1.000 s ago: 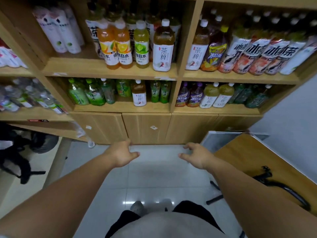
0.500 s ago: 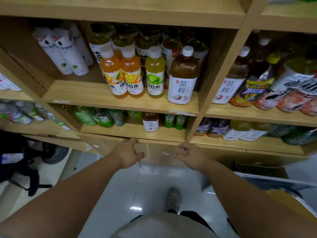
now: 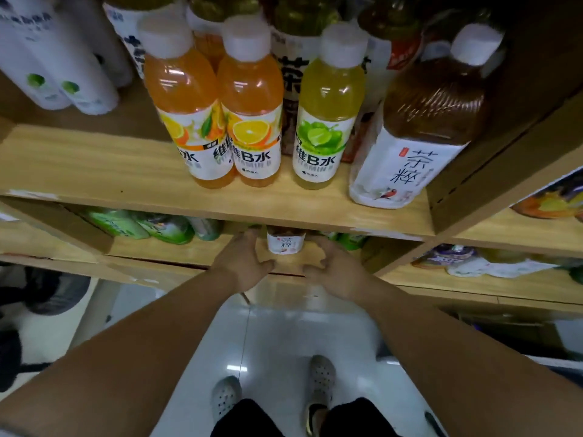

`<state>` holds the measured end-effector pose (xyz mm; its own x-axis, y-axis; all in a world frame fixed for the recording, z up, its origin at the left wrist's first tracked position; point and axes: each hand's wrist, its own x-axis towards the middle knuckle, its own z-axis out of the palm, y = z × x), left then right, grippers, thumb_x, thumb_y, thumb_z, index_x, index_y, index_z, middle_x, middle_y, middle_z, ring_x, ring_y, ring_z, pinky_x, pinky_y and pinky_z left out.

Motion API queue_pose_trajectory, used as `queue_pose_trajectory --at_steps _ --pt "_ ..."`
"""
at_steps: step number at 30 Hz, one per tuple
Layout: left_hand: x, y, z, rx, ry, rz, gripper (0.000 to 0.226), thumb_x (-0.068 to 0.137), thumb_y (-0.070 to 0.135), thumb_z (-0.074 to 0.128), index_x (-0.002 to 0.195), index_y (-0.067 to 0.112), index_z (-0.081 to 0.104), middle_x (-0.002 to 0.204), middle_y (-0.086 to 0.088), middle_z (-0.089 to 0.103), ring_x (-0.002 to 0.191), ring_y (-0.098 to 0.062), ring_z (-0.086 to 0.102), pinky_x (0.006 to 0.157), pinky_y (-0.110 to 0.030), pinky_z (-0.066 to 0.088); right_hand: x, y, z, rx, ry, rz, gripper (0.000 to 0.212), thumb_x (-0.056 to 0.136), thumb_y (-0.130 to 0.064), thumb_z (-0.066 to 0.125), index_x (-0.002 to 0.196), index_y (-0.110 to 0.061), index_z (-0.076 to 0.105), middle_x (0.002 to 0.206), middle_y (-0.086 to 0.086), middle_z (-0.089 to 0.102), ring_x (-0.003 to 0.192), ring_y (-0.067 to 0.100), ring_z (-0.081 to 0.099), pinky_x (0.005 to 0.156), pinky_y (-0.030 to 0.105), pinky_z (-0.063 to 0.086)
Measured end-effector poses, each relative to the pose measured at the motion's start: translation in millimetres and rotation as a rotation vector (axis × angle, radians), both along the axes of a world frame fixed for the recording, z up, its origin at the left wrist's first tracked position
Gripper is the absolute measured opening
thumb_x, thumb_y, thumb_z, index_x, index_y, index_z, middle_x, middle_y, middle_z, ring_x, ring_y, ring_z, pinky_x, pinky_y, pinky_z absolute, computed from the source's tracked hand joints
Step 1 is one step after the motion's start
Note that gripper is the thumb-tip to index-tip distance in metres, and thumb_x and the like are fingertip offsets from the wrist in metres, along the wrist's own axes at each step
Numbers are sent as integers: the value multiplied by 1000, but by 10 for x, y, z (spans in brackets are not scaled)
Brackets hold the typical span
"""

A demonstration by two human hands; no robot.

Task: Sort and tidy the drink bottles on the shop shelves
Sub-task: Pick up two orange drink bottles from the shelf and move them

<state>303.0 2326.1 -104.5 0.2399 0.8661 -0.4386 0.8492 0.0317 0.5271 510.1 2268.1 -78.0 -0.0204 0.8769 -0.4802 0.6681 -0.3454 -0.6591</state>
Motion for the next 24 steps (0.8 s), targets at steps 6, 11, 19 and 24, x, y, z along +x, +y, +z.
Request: queue_pose_trajectory --at_steps 6,11,19,24 --pt "164 355 -461 78 -48 -27 50 92 42 69 132 13 61 120 -9 68 107 -28 64 79 -31 48 -158 316 -366 77 20 -162 30 99 -30 66 124 -15 71 104 -8 68 101 12 63 70 9 42" --pt "175 610 -772 23 -85 38 53 88 53 71 117 9 62 106 -7 65 102 -25 64 74 -29 47 -183 567 -572 102 39 -192 34 101 -22 63 129 -4 62 119 7 63 114 21 57 84 21 41" --pt "153 455 -754 73 -380 60 76 74 25 91 137 14 49 122 0 64 113 -18 61 91 -30 51 -165 469 -664 195 37 -188 49 89 -29 79 131 -16 59 125 4 68 117 21 63 103 41 51" --pt "106 272 -659 125 -419 -7 87 68 31 93 142 23 48 124 4 69 112 -15 64 90 -30 53 -243 239 -528 222 12 -175 59 82 -36 83 130 -35 50 122 2 67 109 23 67 95 49 56"
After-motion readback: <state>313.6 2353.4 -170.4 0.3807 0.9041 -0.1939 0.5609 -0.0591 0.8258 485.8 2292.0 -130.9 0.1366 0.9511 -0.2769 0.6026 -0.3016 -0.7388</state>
